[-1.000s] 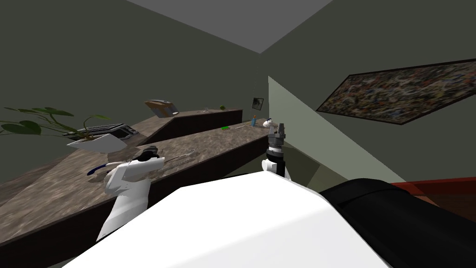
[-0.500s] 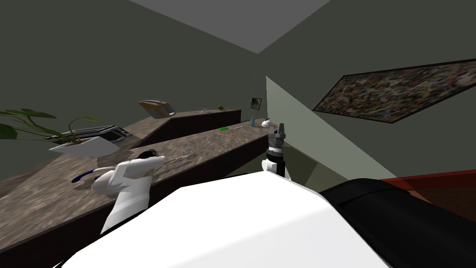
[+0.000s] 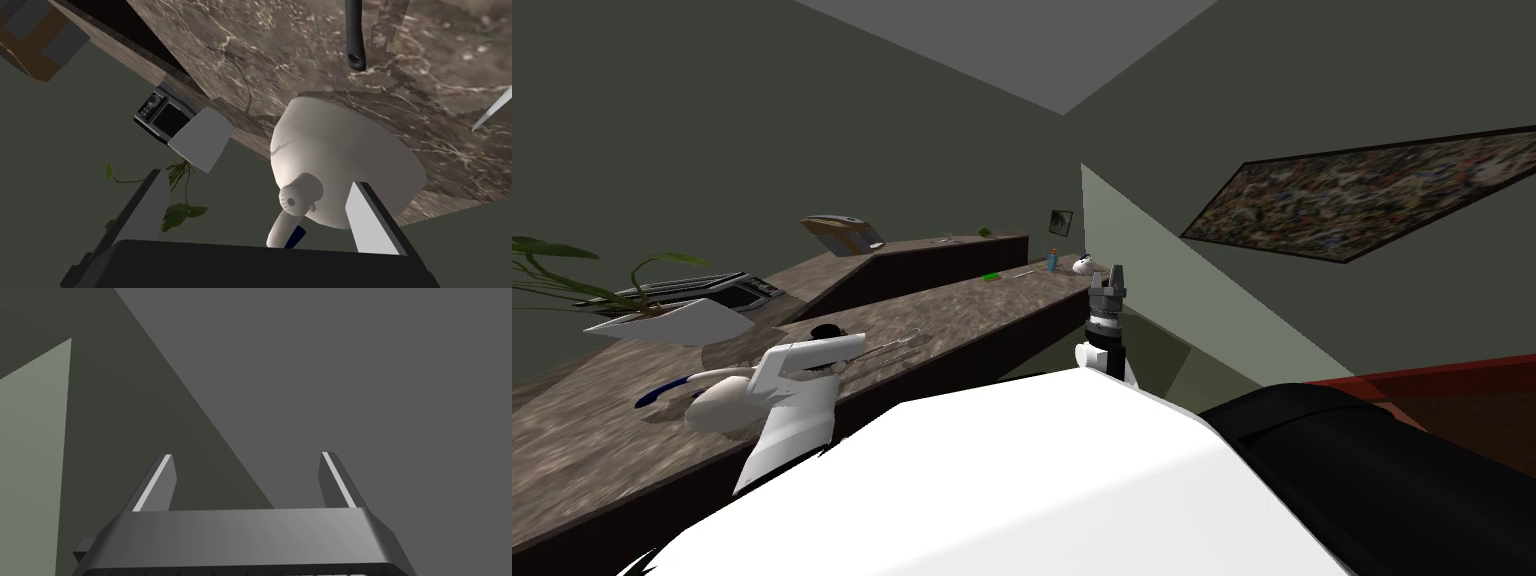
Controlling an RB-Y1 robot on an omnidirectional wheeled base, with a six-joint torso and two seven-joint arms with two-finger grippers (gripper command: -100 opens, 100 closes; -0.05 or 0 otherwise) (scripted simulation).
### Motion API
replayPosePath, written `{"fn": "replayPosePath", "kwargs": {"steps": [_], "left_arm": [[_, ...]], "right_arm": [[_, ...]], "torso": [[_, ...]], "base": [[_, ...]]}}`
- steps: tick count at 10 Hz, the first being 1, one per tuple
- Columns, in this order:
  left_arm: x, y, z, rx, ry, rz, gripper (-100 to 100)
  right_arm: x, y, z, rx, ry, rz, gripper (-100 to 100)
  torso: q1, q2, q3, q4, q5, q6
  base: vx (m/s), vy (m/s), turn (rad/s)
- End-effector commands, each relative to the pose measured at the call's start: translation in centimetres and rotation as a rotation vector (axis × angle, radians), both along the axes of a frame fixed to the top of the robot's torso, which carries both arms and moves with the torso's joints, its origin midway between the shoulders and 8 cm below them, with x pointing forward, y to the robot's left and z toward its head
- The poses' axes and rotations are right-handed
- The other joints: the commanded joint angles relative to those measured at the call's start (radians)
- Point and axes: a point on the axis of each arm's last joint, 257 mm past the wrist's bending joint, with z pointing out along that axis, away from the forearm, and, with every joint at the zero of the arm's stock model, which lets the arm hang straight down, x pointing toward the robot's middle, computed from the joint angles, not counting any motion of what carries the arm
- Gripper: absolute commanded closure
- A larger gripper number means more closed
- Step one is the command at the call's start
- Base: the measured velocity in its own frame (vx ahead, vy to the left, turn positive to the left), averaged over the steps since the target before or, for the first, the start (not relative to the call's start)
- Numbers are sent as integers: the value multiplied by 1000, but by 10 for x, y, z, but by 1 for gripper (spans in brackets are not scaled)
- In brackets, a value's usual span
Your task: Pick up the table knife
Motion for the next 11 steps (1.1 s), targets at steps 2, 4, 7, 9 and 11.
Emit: {"fn": "replayPosePath", "kwargs": {"steps": [2, 4, 7, 9, 11], "left_arm": [[-12, 0, -18, -53, 65, 50, -100], [-21, -4, -31, -93, 112, 81, -100], [-32, -9, -44, -139, 165, 117, -100], [-41, -15, -54, -179, 211, 144, -100], [-49, -22, -64, -216, 255, 167, -100]], "right_arm": [[0, 0, 0, 0, 0, 0, 0], [0, 0, 0, 0, 0, 0, 0], [0, 0, 0, 0, 0, 0, 0], [0, 0, 0, 0, 0, 0, 0], [0, 0, 0, 0, 0, 0, 0]], "torso": [[0, 0, 0, 0, 0, 0], [0, 0, 0, 0, 0, 0], [0, 1, 0, 0, 0, 0], [0, 0, 0, 0, 0, 0], [0, 0, 0, 0, 0, 0]], "base": [[20, -16, -33], [16, -14, -26], [13, -8, -14], [15, -12, -20], [16, -10, -14]]}}
